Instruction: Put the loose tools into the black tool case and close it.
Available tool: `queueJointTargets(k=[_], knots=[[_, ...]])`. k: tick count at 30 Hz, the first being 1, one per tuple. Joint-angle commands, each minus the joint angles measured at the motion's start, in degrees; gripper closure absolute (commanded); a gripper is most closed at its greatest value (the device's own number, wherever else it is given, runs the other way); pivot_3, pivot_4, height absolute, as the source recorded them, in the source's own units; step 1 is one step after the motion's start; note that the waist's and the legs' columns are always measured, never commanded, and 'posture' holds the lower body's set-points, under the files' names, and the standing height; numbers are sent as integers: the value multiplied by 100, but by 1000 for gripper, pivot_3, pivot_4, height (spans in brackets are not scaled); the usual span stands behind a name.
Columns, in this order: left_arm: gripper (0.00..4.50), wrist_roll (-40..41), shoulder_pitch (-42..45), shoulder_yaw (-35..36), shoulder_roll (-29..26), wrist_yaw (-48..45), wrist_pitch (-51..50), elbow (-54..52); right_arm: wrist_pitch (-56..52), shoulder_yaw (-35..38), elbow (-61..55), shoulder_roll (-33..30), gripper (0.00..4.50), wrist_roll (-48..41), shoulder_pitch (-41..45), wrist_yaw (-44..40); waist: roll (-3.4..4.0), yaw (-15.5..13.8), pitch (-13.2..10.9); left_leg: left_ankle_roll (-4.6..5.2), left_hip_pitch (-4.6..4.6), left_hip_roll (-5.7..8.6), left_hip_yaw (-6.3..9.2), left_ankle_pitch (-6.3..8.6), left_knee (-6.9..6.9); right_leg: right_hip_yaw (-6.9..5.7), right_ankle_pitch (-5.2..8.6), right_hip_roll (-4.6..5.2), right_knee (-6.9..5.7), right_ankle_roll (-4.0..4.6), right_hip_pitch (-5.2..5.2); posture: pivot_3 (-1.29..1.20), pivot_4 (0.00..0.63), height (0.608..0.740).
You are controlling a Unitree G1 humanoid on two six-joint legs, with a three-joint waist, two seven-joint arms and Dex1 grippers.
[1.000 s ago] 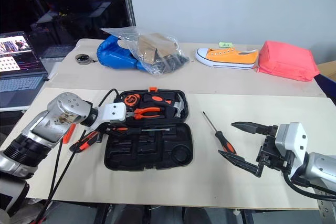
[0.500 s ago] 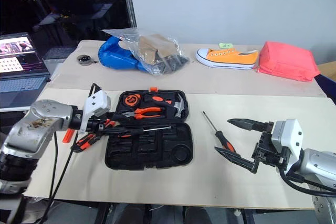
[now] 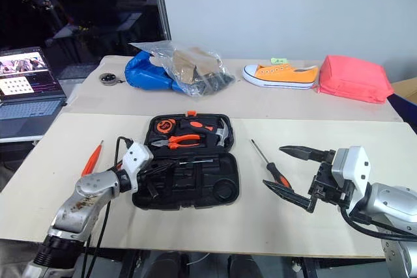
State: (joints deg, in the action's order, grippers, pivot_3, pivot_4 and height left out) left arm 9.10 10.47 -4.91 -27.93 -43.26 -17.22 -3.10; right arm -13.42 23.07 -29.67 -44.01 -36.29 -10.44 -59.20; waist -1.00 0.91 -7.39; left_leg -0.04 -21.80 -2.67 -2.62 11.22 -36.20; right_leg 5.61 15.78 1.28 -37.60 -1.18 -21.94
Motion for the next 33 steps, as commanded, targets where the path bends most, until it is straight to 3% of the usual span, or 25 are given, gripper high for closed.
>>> queueJointTargets(k=[1,5,8,11,14,20,22,27,33], knots=[[4480,-167,-91,-81,-157,-49,-33,484,-46,65,-126,46,0,-44,58,236,4,12,2,0,4,0,0,0,2,0,1,-1,0,11,0,0,150,740],[4480,846,-190,535,-88,-484,157,-358,-168,-161,-78,50,0,453,44,707,2,83,2,-1,30,0,4,0,24,2,-6,-6,-2,25,2,0,150,740],[4480,1689,-337,921,-499,-993,-370,-1255,-616,-484,-14,-177,0,973,20,1077,-2,151,-3,1,4,-7,3,-2,24,0,-12,-10,-11,30,-25,0,150,740],[3753,2834,-395,1318,-1102,-1508,-1219,-2131,-1487,-927,110,-557,0,1611,293,1614,-36,170,-23,-2,-38,-22,9,-5,22,-6,-14,-26,-3,0,-56,0,150,740],[2683,3407,-376,1482,-1549,-1632,-1699,-2662,-2078,-1321,377,-778,0,1674,667,1601,-37,176,-24,-10,-51,-15,1,2,23,1,7,-7,2,-4,-62,0,150,740],[417,4171,-365,1690,-2117,-1500,-2328,-3399,-3095,-2084,1280,-594,0,1900,1817,1916,-45,152,-33,2,-84,-1,5,32,22,-6,9,10,49,1,-66,0,150,740],[194,4414,-322,1754,-2182,-1340,-2500,-3543,-3449,-2332,1583,-499,0,1953,2164,1973,-51,152,-37,3,-91,3,7,35,20,-8,9,9,53,1,-68,0,150,740],[170,4698,-338,1845,-2285,-1041,-2674,-3768,-4042,-2608,1846,-450,1262,1971,2569,1943,-54,135,-38,3,-87,5,13,35,16,-10,7,9,52,0,-62,0,150,740],[170,4804,-565,1974,-2379,-929,-2665,-3911,-4042,-2597,1563,-742,3436,1946,2567,1696,-53,117,-39,3,-85,6,14,35,13,-14,14,9,53,-13,-58,0,150,740]])
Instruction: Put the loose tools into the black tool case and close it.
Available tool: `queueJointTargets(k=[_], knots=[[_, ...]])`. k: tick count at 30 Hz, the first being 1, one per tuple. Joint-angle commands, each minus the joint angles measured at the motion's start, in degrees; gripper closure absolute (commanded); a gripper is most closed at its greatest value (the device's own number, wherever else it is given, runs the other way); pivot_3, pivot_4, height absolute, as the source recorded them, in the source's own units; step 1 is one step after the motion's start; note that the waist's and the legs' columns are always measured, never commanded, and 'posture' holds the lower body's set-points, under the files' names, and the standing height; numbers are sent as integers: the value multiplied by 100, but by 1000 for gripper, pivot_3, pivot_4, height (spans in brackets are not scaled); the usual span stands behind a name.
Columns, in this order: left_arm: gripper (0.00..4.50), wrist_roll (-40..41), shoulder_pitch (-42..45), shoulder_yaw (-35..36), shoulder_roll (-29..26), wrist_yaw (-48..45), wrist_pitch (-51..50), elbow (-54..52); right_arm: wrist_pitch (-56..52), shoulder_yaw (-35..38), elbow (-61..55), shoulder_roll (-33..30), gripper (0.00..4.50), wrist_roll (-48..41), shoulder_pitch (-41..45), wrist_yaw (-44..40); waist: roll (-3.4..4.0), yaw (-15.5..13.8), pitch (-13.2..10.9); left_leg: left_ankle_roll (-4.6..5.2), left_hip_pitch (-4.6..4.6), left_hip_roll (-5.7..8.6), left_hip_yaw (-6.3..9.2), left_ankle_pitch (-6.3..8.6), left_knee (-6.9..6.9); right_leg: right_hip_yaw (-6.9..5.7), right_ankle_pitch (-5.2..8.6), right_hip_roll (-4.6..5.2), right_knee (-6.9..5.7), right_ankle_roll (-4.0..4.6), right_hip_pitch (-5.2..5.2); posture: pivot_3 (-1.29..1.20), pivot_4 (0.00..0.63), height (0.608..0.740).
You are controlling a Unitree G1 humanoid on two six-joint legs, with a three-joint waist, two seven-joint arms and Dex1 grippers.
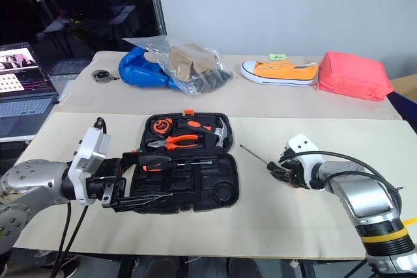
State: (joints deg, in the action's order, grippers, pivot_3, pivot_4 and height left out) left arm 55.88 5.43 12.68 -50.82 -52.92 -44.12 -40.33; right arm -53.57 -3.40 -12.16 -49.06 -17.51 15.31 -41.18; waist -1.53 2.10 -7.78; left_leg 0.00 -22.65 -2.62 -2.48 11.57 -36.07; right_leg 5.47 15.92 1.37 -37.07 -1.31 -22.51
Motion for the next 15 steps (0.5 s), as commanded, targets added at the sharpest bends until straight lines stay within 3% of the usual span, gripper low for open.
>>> queueJointTargets(k=[1,6,8,15], knots=[[170,129,-80,229,-90,72,51,-202,-28,109,-257,-284,3596,24,-11,-145,0,-3,0,0,-1,0,1,0,1,-1,3,0,0,-4,-1,0,150,740],[170,-664,-547,440,189,334,752,-120,-7,381,-1073,-482,3599,-515,212,-670,8,50,-4,0,-12,-3,-2,0,6,5,3,-3,-1,-4,-21,0,150,740],[170,-320,-880,875,406,185,867,11,91,144,-1415,-419,3599,-717,569,-951,10,99,-6,0,-17,-10,0,0,8,12,2,-11,-2,-2,-28,0,150,740],[170,349,-2903,2956,377,-1094,836,43,436,-2038,-1223,538,3599,-90,2150,-1447,-8,182,-15,0,-26,-34,18,0,12,-2,-5,-32,-12,34,-61,0,150,740]])
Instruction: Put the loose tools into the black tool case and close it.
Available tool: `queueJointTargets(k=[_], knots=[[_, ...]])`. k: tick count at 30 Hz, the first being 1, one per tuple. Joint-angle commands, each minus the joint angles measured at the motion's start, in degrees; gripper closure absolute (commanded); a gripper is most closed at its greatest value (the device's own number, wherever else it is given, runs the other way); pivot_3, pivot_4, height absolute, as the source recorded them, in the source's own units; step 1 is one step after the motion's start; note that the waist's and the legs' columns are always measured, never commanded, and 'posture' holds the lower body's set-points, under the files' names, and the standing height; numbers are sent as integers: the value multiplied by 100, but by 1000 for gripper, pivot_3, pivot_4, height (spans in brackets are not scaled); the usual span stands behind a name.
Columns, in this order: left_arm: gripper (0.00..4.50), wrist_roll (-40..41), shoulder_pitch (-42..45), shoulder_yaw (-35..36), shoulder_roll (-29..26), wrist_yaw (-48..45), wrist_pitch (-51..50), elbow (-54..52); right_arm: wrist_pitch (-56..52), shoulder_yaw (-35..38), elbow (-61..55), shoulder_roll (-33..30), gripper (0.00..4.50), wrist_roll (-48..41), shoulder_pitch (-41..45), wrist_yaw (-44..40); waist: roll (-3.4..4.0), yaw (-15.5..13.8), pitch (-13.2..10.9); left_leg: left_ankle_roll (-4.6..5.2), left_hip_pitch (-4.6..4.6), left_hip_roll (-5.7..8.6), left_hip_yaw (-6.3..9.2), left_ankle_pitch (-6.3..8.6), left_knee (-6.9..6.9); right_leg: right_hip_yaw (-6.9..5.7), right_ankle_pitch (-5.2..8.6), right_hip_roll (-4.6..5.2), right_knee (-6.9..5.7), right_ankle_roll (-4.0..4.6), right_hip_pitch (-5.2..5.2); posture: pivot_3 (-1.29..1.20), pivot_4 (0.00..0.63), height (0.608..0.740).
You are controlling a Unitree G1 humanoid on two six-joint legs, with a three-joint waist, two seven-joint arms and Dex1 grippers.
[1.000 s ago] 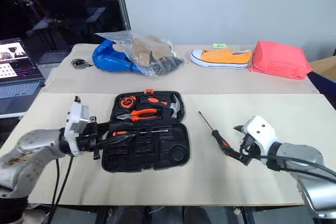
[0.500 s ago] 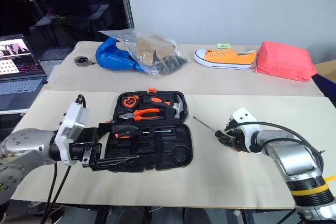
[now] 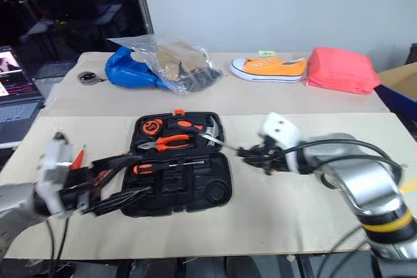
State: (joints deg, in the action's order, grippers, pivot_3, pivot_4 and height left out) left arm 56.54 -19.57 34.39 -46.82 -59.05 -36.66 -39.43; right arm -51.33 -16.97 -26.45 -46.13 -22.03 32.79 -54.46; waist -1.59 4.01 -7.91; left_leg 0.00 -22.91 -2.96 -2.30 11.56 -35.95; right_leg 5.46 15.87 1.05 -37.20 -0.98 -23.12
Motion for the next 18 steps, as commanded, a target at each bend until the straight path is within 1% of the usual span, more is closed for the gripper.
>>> queueJointTargets(k=[1,2,5,9,14,18], knots=[[170,274,-636,1003,-17,-618,98,-30,339,-931,386,389,3599,540,582,-144,0,-39,-4,0,-1,-2,-2,0,-1,0,-1,0,-1,5,-4,0,150,740],[170,220,-830,1181,-3,-729,138,-12,375,-1122,559,538,3599,655,755,-145,3,-66,-5,0,-7,1,-2,0,-2,-6,-7,7,-1,17,-4,0,150,740],[170,30,-1397,1607,100,-1015,263,68,560,-1652,1100,879,3599,1007,1196,-288,3,-100,-5,-1,-8,8,-11,-1,-4,-10,-8,31,3,15,-11,0,150,740],[170,-259,-1745,1659,223,-1290,541,134,627,-1843,1638,1256,3599,1252,1427,-277,0,-152,-4,-2,-10,13,-25,-1,-3,-15,-5,41,8,11,-10,0,150,740],[170,-347,-1735,1598,196,-1299,650,218,996,-2164,1999,1271,3599,1659,1481,-521,2,-153,-4,-2,-15,9,-27,0,4,-20,-4,38,4,19,-17,0,150,740],[170,-403,-1607,1489,136,-1259,691,286,1242,-2238,2083,1227,3599,1842,1415,-721,1,-154,-3,-2,-7,8,-27,0,4,-21,-3,37,2,21,-11,0,150,740]])
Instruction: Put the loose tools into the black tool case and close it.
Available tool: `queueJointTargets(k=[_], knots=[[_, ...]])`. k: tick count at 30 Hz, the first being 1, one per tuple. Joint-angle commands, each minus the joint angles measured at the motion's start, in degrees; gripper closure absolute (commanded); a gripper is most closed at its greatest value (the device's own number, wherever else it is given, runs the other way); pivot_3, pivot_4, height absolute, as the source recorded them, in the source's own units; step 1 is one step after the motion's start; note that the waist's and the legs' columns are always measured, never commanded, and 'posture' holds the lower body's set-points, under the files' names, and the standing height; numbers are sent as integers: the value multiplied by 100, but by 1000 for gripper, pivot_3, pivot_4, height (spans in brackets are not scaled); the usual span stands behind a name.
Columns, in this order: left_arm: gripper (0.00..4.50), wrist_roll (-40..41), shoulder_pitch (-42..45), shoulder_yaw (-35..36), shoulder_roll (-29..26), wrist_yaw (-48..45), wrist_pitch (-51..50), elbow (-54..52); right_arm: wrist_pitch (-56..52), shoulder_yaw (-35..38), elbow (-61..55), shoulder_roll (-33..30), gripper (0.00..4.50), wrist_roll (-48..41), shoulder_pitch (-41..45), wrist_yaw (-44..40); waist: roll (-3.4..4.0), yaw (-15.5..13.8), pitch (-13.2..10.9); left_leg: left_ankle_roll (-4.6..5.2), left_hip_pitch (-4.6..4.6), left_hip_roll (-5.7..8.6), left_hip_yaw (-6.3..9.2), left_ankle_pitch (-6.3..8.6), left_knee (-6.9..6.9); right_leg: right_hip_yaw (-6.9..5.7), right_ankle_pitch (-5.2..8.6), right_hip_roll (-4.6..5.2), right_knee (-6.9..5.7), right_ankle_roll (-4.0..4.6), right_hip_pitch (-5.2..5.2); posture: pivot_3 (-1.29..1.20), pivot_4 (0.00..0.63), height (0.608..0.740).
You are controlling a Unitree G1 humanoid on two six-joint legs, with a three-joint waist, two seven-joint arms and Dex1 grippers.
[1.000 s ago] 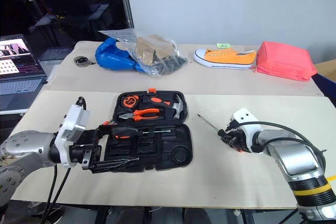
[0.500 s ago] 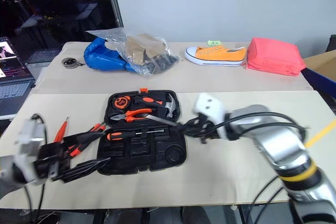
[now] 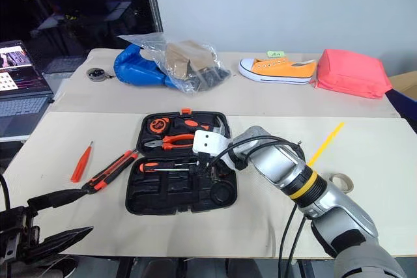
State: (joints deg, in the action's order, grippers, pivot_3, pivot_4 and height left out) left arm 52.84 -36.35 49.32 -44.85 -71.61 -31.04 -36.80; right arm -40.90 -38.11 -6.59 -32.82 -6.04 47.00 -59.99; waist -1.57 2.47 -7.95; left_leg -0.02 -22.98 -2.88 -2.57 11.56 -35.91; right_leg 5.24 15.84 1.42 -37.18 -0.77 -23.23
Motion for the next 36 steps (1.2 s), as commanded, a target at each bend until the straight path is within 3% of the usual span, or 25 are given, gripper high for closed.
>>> queueJointTargets(k=[1,7,8,12,16,25,31,36], knots=[[170,-55,96,-33,-63,3,141,31,291,-144,130,-115,3599,308,-25,-208,-1,-2,0,0,1,0,0,0,-1,0,0,0,0,0,1,0,150,740],[170,-185,163,-164,-52,-25,208,80,782,-266,457,-95,3600,657,-8,-492,-2,-5,5,0,9,1,-2,0,-2,0,0,3,1,-1,9,0,150,740],[170,-183,166,-170,-52,-23,210,81,854,-267,498,-92,2593,692,-7,-540,-2,-6,5,0,9,1,-2,0,-2,0,0,3,1,-1,9,0,150,740],[170,-188,172,-196,-47,-45,220,103,931,-28,586,35,1432,732,-42,-399,-5,-10,9,0,10,1,-2,0,-2,-1,0,3,1,-1,10,0,150,740],[170,-188,239,-259,-73,-42,215,128,538,599,263,81,1432,296,-61,-400,-5,-12,8,0,8,1,-1,0,-2,-1,0,4,1,-1,9,0,150,740],[170,-252,467,-500,-124,-57,238,245,571,1187,-95,81,1432,158,-377,-116,-4,42,7,0,2,-3,-1,0,4,2,1,-4,-3,4,-2,0,150,740],[170,-332,500,-594,-64,-94,301,288,694,1133,-135,150,1432,274,-576,8,-4,44,6,0,2,-3,0,0,4,2,1,-4,-3,4,-1,0,150,740],[170,-351,466,-586,-59,-122,373,319,649,1285,-167,289,2753,109,-686,17,-4,35,6,0,1,-2,-1,0,3,3,1,-2,-3,3,-1,0,150,740]])
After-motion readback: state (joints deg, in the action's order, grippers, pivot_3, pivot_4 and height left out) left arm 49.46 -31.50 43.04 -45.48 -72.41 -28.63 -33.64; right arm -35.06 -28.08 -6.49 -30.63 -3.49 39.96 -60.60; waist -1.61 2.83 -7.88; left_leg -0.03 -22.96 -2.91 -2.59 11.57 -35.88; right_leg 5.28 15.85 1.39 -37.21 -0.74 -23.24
